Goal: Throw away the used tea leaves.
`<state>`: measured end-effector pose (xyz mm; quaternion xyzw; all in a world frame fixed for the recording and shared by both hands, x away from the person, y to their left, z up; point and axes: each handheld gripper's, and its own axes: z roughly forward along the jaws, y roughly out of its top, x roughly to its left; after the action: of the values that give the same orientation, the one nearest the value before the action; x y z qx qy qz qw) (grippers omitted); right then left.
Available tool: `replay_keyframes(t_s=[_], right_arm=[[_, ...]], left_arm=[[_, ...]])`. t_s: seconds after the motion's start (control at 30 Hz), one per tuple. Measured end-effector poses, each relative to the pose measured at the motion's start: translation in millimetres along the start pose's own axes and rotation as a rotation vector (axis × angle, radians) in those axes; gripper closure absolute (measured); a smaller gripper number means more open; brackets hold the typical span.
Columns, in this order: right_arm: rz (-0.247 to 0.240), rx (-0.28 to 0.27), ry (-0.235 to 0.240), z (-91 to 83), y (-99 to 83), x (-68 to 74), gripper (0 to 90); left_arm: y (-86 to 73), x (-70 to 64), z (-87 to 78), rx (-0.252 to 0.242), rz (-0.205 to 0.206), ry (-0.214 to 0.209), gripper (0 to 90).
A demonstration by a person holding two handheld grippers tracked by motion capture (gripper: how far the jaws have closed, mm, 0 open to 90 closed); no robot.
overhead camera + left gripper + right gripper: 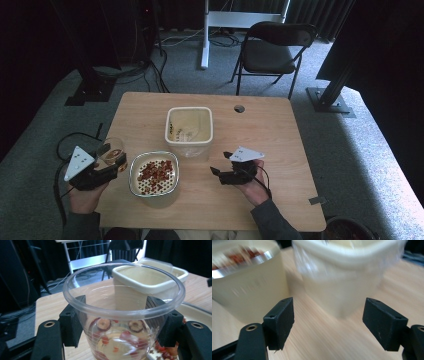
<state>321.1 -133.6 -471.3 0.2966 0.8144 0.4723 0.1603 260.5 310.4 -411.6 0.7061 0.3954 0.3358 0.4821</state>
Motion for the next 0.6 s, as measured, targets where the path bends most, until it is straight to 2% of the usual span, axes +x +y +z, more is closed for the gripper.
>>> replay_keyframes(t_s=[0.13,0.3,0.47,0.6], right_arm=[[-0.002,0.050,-0.036,1.9,-19.4,-2.9,24.8],[0.034,0.085,-0.074,0.5,-39.3,-10.9,25.4],[0.081,0.100,-0.100,-1.0,-53.7,-18.7,26.0],[0.100,0.110,-0.112,0.9,-61.3,-22.5,26.1]], left_arm=[[-3.5,3.0,-1.5,0.008,0.003,0.018,35.5],[-5.2,4.4,-2.4,0.025,0.019,0.042,35.6],[-5.7,1.3,-1.9,0.072,0.073,0.087,36.0],[-5.3,-2.1,-0.9,0.109,0.121,0.119,36.4]])
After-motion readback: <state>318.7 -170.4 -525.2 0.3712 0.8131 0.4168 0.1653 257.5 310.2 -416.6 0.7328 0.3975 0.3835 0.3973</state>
